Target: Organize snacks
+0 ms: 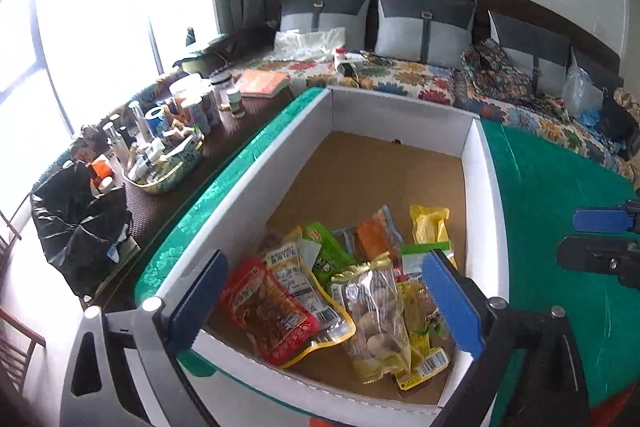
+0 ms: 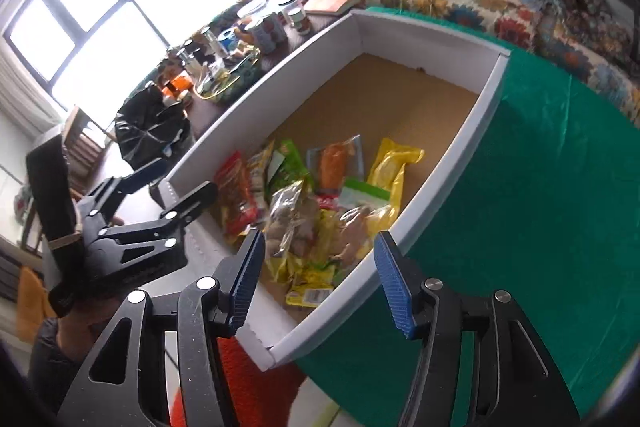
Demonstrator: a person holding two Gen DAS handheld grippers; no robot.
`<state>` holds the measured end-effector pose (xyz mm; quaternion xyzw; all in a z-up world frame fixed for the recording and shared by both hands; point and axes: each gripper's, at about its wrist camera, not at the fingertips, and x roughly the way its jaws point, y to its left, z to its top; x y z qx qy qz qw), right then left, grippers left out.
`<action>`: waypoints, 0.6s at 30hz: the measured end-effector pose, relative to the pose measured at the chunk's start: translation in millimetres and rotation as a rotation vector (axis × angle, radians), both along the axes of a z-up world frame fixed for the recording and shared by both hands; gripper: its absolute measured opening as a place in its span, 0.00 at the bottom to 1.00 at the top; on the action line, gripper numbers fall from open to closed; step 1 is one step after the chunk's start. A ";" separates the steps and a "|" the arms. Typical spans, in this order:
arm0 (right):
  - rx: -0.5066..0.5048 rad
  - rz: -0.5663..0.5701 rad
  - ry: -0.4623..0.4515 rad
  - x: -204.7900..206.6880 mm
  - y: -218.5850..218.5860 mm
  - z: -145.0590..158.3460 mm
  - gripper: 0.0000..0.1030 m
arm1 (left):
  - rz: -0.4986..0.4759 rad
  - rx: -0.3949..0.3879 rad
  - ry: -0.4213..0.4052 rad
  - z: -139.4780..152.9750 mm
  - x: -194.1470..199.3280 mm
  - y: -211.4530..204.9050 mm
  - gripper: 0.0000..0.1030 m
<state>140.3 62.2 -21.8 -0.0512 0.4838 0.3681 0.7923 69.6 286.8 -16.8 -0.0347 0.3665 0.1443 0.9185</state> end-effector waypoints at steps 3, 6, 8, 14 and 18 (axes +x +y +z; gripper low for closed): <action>-0.011 -0.007 -0.115 1.0 3.6 20.2 0.73 | 0.086 0.017 -0.024 12.9 -4.5 -0.3 1.00; -0.056 -0.005 -0.205 -6.6 7.3 24.9 0.76 | 0.096 -0.026 -0.021 14.9 -6.0 3.9 1.00; -0.070 -0.011 -0.257 -14.2 10.2 26.7 0.80 | 0.108 -0.055 -0.019 14.6 -7.7 5.8 1.00; -0.078 -0.036 -0.330 -19.2 8.2 26.4 0.80 | 0.140 0.018 -0.039 20.9 -16.3 -1.0 1.00; -0.085 -0.060 -0.313 -15.4 8.1 20.3 0.80 | 0.158 0.038 -0.062 27.8 -21.3 1.1 1.00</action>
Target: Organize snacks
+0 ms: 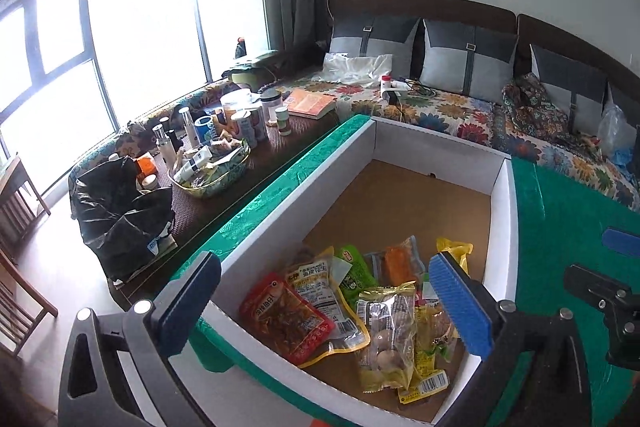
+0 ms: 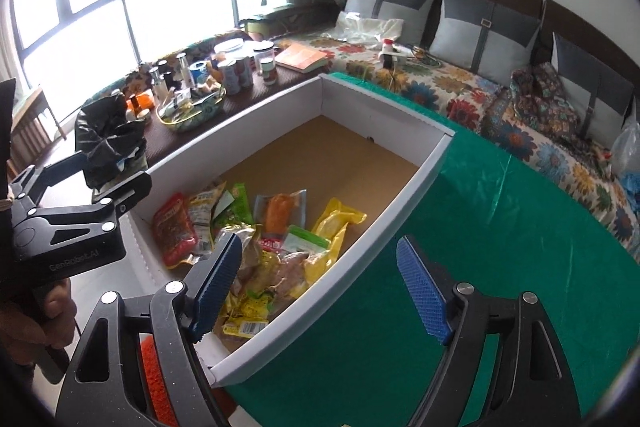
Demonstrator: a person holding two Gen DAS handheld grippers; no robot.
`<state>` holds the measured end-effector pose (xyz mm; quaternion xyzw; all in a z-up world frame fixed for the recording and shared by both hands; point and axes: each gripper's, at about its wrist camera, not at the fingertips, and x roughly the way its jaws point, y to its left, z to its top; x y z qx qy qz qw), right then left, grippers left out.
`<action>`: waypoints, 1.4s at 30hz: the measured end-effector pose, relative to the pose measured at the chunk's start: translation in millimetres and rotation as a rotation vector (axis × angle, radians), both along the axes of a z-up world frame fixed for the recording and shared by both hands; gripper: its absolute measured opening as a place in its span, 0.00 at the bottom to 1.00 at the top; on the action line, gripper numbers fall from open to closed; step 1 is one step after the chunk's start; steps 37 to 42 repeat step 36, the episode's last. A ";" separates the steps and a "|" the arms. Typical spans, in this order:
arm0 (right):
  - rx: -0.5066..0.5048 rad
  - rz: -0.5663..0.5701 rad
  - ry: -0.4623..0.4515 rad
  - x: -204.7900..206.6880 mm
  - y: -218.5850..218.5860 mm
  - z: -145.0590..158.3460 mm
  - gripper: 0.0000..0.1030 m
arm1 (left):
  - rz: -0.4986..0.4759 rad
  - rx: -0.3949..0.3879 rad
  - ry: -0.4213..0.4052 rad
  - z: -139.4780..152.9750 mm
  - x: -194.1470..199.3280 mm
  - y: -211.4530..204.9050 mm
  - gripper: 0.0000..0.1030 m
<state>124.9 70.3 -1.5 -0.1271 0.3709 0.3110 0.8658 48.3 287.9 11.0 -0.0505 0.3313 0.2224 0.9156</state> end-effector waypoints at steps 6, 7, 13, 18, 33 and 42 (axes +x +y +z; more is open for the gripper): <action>0.003 -0.001 0.005 -1.5 -0.7 -1.5 0.80 | 0.007 0.018 -0.010 0.2 -2.3 4.0 1.00; 0.000 -0.001 0.008 -1.3 -0.4 -2.3 0.80 | 0.000 0.014 -0.004 -0.7 -1.8 4.6 1.00; -0.016 0.004 0.020 -1.5 3.4 -5.5 0.80 | -0.015 0.046 0.068 -8.9 -0.7 1.7 1.00; -0.031 0.009 0.027 -1.4 10.5 -6.9 0.80 | -0.046 0.059 0.090 -9.6 -0.7 -4.6 1.00; -0.049 0.020 0.046 0.5 18.0 -16.7 0.80 | -0.039 -0.099 0.121 -15.8 0.5 10.0 1.00; -0.050 0.018 0.057 2.7 17.3 -19.1 0.80 | -0.031 -0.114 0.138 -20.3 1.3 10.9 1.00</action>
